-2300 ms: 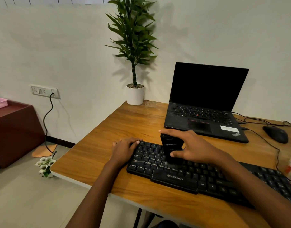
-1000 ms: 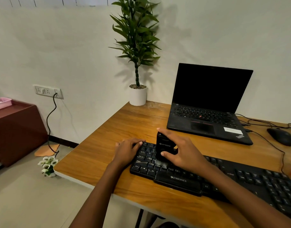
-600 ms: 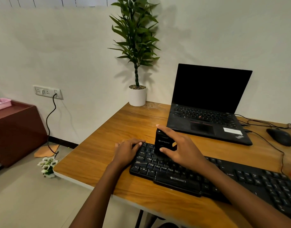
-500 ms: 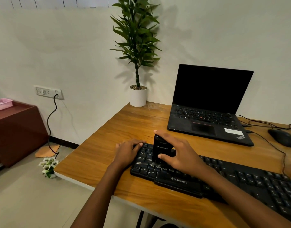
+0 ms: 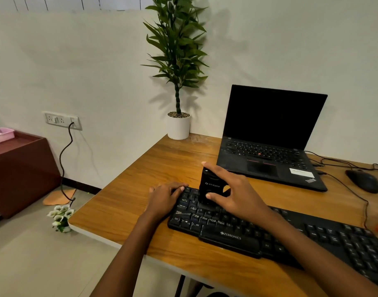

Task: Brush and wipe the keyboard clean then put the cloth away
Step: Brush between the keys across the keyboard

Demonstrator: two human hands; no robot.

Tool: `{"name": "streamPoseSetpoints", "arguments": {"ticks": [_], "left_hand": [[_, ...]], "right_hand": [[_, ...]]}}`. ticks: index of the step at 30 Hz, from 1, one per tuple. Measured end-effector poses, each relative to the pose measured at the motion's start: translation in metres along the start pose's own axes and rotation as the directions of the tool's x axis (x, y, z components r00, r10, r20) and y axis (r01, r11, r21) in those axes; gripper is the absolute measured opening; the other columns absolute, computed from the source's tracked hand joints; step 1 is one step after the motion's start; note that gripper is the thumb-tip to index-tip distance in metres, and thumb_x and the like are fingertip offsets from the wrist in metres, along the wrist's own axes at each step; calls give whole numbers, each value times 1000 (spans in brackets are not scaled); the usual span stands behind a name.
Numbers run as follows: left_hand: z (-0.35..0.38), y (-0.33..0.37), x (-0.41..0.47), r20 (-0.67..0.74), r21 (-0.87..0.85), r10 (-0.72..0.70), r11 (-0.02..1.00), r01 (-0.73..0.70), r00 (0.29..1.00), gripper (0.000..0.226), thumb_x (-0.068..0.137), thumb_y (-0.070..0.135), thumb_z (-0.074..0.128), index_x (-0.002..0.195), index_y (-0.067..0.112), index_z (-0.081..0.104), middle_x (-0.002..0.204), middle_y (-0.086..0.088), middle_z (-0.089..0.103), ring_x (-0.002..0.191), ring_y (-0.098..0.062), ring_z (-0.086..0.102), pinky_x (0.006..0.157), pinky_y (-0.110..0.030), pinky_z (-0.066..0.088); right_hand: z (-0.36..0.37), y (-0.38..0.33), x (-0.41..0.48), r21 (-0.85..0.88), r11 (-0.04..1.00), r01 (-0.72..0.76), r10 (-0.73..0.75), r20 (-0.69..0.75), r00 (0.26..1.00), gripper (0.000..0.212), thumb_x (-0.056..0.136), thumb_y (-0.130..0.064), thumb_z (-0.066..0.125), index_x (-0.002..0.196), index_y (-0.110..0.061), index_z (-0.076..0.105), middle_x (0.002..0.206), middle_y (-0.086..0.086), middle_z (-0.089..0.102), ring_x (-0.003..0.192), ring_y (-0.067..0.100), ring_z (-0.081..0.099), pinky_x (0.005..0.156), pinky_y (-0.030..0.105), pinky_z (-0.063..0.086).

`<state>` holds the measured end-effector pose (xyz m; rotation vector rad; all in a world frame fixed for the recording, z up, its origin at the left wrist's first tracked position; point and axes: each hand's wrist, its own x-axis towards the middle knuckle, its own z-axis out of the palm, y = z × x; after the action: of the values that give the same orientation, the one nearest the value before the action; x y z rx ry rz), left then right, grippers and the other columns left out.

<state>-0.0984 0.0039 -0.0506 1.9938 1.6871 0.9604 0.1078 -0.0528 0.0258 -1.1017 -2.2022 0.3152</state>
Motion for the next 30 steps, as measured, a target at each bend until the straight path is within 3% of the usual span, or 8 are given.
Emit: {"name": "streamPoseSetpoints", "arguments": {"ticks": [2, 5, 7, 10, 14, 18, 23, 30], "left_hand": [[0, 0, 1, -1, 12, 2, 1000, -2, 1000, 27, 97, 36, 45, 117, 37, 62, 124, 13, 61, 119, -11, 48, 90, -31, 13], [0, 0, 0, -2, 12, 4, 1000, -4, 1000, 27, 97, 36, 45, 118, 36, 62, 125, 13, 61, 119, -13, 48, 91, -31, 14], [0, 0, 0, 1, 12, 4, 1000, -4, 1000, 27, 97, 36, 45, 117, 36, 63, 125, 12, 61, 119, -13, 48, 91, -31, 14], [1, -1, 1, -1, 17, 7, 1000, -7, 1000, 26, 97, 36, 45, 116, 37, 63, 123, 13, 62, 118, -13, 49, 96, -34, 17], [2, -4, 2, -7, 6, 3, 1000, -3, 1000, 26, 97, 37, 46, 116, 38, 63, 123, 14, 62, 118, -12, 49, 99, -36, 18], [3, -3, 1, -7, 23, 3, 1000, -3, 1000, 26, 97, 36, 44, 114, 37, 64, 120, 15, 63, 116, -12, 50, 89, -32, 16], [4, -4, 1, -4, 21, 4, 1000, -4, 1000, 26, 97, 36, 44, 113, 38, 64, 119, 15, 63, 116, -12, 50, 88, -32, 16], [3, -4, 1, 0, 11, 6, 1000, -6, 1000, 25, 97, 36, 45, 114, 39, 64, 120, 15, 63, 116, -12, 50, 90, -33, 17]], "right_hand": [[6, -1, -5, 31, 1000, 1, -2, 17, 1000, 78, 81, -21, 70, 132, -56, 21, 125, -3, 59, 93, 9, 61, 68, 26, 55], [-7, 1, 5, -75, 995, -63, 73, 124, 990, 76, 82, -20, 69, 136, -51, 26, 123, -12, 55, 75, -7, 51, 59, 11, 41], [-10, -2, 9, -98, 993, -64, 75, 117, 990, 75, 82, -21, 69, 139, -47, 27, 117, -11, 57, 74, -5, 52, 59, 17, 45], [2, -7, 3, -28, 999, -33, 36, 129, 991, 75, 82, -22, 68, 139, -47, 26, 129, -6, 55, 98, 12, 59, 72, 33, 56], [-7, -3, 14, -166, 985, -43, 74, 183, 980, 72, 83, -23, 68, 140, -43, 29, 124, -6, 57, 81, 3, 45, 63, 17, 40], [10, -4, 13, -68, 997, -48, 57, 142, 988, 75, 82, -24, 68, 139, -47, 25, 135, -5, 50, 104, 12, 55, 80, 32, 53], [13, 0, 15, -63, 997, -44, 45, 25, 999, 75, 82, -26, 67, 138, -49, 24, 123, 1, 57, 93, 18, 58, 70, 33, 54], [19, 4, 15, -55, 997, -59, 58, -34, 998, 74, 82, -24, 67, 140, -45, 25, 121, 1, 59, 92, 17, 57, 69, 35, 55]]}}
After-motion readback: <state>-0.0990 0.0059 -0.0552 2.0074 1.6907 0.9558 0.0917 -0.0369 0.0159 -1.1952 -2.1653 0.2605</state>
